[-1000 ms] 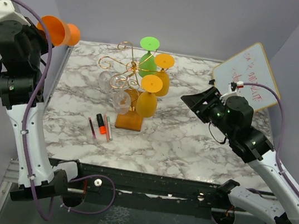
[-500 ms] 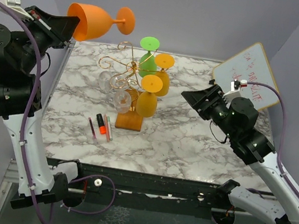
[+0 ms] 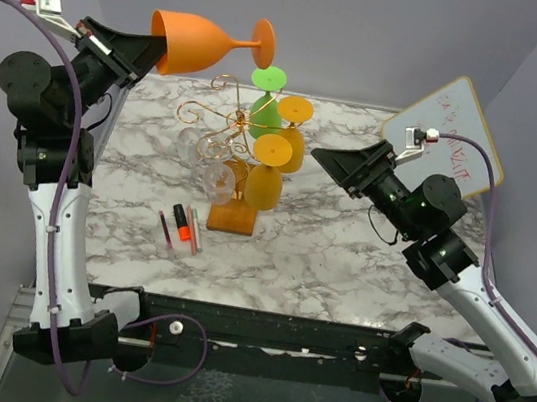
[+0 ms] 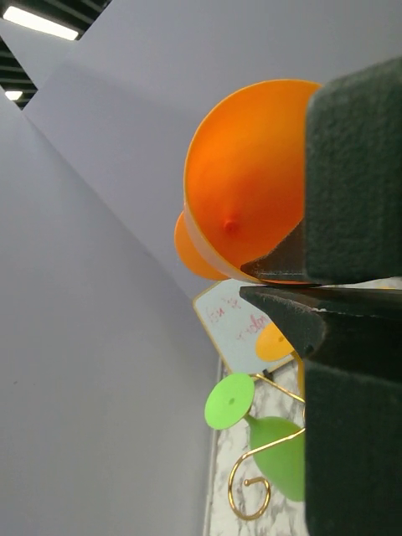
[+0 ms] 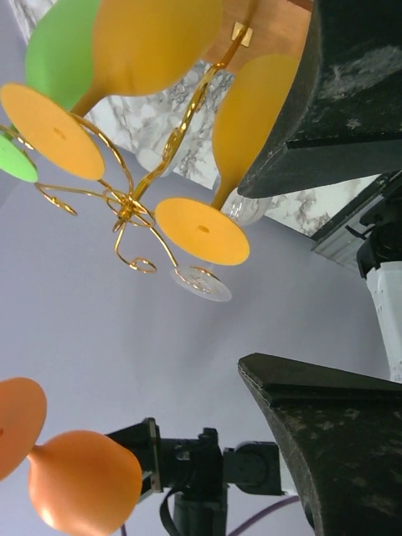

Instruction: Place the wine glass upside down on the wine glass rack

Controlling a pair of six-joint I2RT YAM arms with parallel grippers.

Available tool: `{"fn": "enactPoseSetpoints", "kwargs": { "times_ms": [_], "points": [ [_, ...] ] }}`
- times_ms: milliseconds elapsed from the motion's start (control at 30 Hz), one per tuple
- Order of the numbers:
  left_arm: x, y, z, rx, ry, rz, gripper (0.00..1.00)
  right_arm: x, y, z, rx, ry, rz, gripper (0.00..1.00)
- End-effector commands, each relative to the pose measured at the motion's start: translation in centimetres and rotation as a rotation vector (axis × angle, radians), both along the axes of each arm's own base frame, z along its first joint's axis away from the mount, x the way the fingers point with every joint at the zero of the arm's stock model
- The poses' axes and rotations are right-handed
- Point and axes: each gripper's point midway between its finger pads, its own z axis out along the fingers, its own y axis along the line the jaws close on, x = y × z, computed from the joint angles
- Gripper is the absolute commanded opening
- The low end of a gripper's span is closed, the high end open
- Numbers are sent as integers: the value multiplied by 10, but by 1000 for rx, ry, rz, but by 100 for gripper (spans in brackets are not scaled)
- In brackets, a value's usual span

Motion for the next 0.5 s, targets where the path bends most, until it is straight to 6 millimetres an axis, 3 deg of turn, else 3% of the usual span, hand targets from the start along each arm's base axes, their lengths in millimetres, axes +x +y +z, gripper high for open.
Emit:
{"fn": "enactPoseSetpoints", "kwargs": {
  "times_ms": [0,167,467],
  "points": [
    [-8,-28,17,-41,-88,-109,0,-10,10,24,58,-92,82,81],
    [-5,-69,13,-54,-146,-161,0,-16,13,41,131,-150,123,82],
    [-5,-115,5,-67,-322,-116,0,-23,8,76,274,-183,139,82]
  ]
}}
